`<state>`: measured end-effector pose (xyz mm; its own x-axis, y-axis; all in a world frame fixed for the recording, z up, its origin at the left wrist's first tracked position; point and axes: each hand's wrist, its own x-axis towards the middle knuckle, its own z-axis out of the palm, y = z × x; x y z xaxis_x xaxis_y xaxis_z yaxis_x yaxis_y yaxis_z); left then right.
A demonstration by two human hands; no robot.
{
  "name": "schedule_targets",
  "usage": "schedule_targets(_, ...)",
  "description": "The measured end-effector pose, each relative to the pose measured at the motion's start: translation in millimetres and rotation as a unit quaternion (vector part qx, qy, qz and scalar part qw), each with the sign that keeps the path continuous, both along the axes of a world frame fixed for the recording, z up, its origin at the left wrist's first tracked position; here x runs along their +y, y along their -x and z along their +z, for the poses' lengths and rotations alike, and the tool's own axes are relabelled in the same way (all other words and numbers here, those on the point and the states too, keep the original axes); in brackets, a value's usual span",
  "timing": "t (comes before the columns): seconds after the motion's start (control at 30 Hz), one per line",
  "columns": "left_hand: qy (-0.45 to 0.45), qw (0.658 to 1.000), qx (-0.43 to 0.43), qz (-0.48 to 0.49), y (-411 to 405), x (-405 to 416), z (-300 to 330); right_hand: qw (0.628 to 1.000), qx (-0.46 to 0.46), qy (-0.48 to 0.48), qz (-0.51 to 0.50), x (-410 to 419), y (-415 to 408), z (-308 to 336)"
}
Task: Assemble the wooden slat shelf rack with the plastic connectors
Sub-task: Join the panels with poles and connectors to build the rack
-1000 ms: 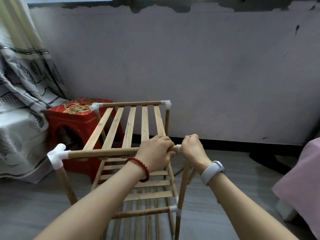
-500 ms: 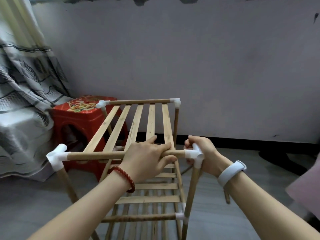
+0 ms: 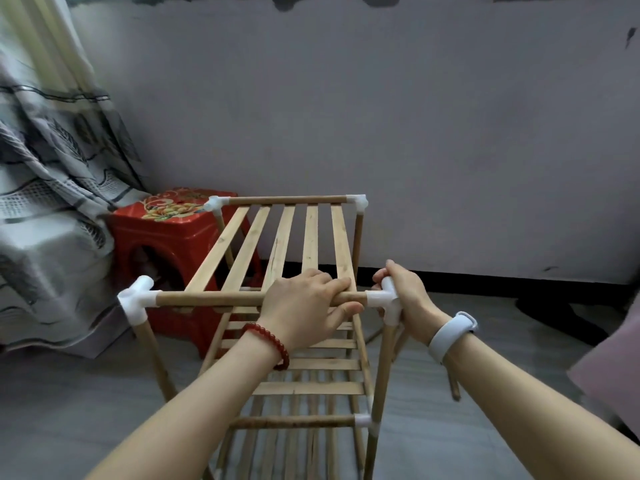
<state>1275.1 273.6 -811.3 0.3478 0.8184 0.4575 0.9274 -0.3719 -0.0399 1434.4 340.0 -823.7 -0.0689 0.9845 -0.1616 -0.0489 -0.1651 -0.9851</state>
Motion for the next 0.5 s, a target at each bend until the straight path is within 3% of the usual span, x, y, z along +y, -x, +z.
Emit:
schedule_targets(0.13,-0.035,0.999,-0.008,-0.011,7.5,-7.0,-5.1,0.993,0.029,-0.11,-0.011,-33.9,-2.2,-16.7)
schedule_targets(0.23,0.013,0.999,-0.036,-0.008,14.4,-13.9,2.4,0.99,0.055,-0.131,0.015,-52.9,9.7,-19.6)
schedule_targets(0.5,-0.001,0.999,-0.035,0.008,60.4,-32.5,12.2,0.98,-0.024,-0.171,0.096,-61.7,46.8,-1.2)
